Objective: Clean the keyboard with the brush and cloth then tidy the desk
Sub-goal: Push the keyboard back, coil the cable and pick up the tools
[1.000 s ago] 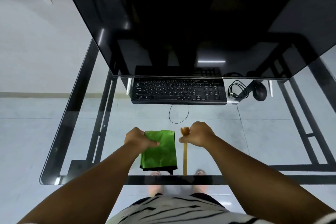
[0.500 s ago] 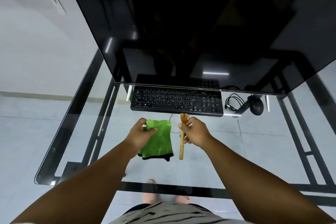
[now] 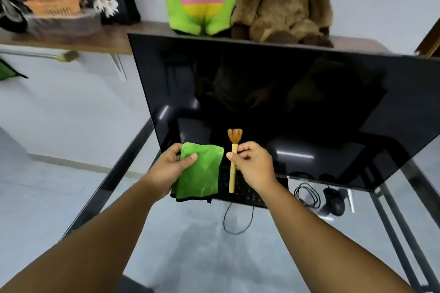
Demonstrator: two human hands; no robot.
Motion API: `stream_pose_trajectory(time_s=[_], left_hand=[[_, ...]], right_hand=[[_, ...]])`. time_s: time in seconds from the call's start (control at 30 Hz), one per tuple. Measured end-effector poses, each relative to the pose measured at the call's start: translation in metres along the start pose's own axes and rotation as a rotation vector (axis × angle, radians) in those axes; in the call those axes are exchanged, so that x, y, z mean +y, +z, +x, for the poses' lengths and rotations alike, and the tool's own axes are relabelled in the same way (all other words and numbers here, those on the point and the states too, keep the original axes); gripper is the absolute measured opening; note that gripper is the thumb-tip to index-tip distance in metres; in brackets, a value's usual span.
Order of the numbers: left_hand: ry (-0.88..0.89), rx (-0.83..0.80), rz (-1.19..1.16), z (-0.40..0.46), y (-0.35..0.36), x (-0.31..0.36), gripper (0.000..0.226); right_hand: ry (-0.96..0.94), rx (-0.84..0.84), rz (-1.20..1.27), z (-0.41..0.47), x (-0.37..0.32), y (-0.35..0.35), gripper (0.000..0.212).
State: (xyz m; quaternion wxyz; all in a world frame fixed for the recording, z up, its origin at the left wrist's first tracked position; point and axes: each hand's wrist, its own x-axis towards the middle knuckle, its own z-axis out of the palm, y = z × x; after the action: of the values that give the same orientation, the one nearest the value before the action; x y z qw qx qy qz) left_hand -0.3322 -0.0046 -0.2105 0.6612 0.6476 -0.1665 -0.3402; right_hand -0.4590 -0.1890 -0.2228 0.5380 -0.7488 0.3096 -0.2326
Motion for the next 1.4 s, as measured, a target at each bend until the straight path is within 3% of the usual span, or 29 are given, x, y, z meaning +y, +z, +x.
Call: stream_pose_trajectory(time_s=[0.23, 0.73, 0.97, 1.2, 1.4], left_hand=[[0.182, -0.040, -0.048, 0.005, -0.031, 0.100, 0.040], [0.439, 0.001, -0.171, 0.083, -0.161, 0.308, 0.018], [0.323, 0.024, -0.067, 0.159, -0.189, 0.336, 0.029], [0.231, 0.050, 0.112, 0.216, -0.198, 0.333, 0.020], [0.206, 0.178, 0.480, 0.242, -0.210, 0.328, 0.019]], right_hand=[[-0.184, 0.061, 0.099, 0.030, -0.100, 0.014, 0.017], [-0.457, 0.247, 0.139, 0.148, -0.308, 0.106, 0.025], [-0.316, 0.290, -0.126, 0.222, -0.338, 0.150, 0.034], [-0.067, 0.121, -0.533, 0.245, -0.334, 0.175, 0.028], [0.061, 0.078, -0.611, 0.257, -0.337, 0.191, 0.023]])
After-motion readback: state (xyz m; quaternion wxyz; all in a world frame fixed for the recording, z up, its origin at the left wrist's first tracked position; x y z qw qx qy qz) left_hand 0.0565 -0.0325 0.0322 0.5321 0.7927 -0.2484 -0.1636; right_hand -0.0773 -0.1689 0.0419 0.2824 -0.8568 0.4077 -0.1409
